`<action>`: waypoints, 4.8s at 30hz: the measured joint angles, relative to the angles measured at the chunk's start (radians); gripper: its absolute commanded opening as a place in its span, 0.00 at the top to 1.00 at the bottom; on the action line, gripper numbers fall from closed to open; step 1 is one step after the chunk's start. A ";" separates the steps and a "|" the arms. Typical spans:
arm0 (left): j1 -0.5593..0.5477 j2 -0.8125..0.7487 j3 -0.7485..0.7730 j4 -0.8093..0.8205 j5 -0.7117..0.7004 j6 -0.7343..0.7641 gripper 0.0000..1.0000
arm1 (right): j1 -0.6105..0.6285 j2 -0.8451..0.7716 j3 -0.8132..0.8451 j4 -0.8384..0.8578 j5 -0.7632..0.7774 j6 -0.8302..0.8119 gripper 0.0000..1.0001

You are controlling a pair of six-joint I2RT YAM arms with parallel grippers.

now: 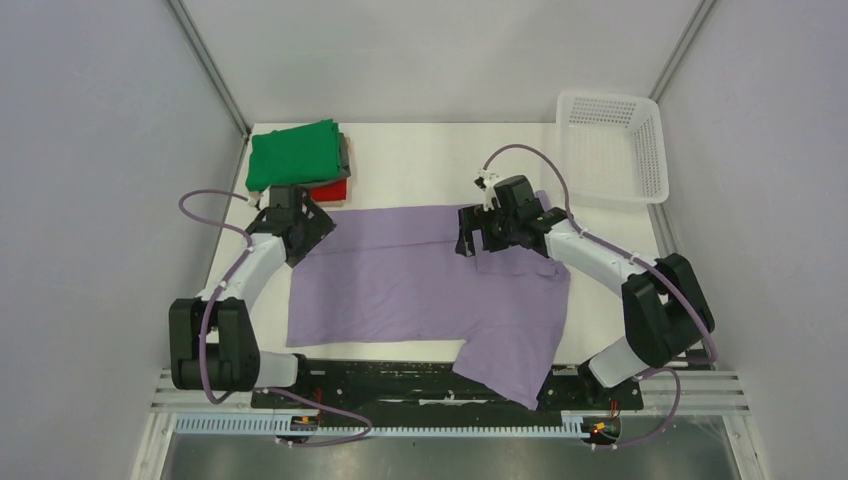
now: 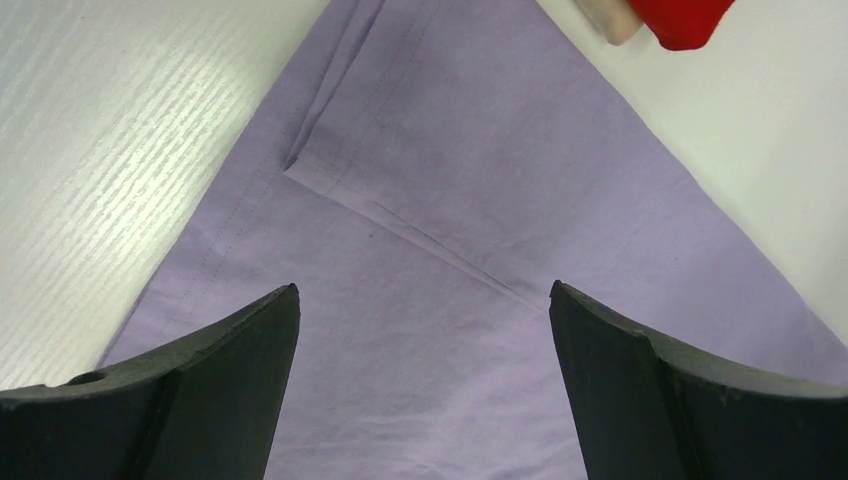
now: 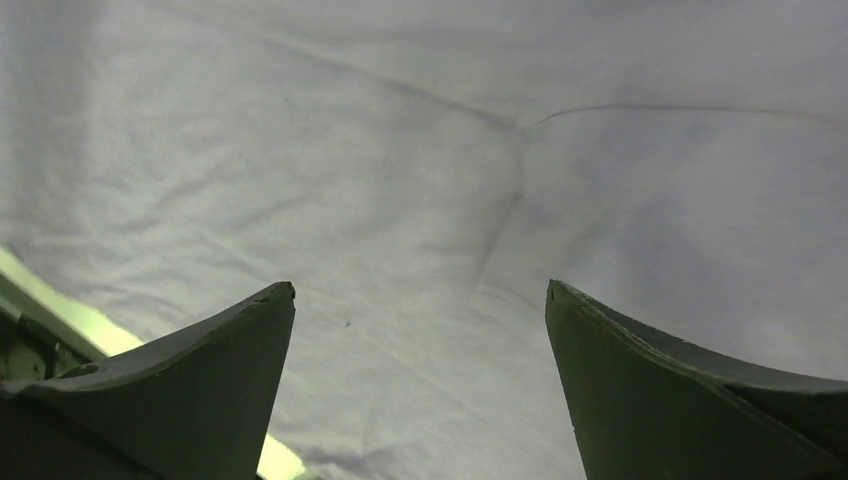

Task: Fold and stack the t-shirts
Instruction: Fold the flattened tshirt in 1/3 of the way, then grab the side of the flattened tshirt closest away from the robot with both arms

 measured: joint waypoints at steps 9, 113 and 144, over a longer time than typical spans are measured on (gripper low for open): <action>-0.001 0.113 0.012 0.046 0.113 0.017 0.00 | -0.154 0.009 -0.019 0.067 0.114 -0.019 0.02; -0.122 -0.225 -0.314 -0.419 -0.212 -0.600 0.98 | -0.320 -0.332 -0.333 0.493 -0.057 -0.044 0.02; -0.122 -0.344 -0.354 -0.364 -0.243 -0.496 0.98 | 0.782 -0.346 -0.417 -0.359 0.205 -0.012 0.44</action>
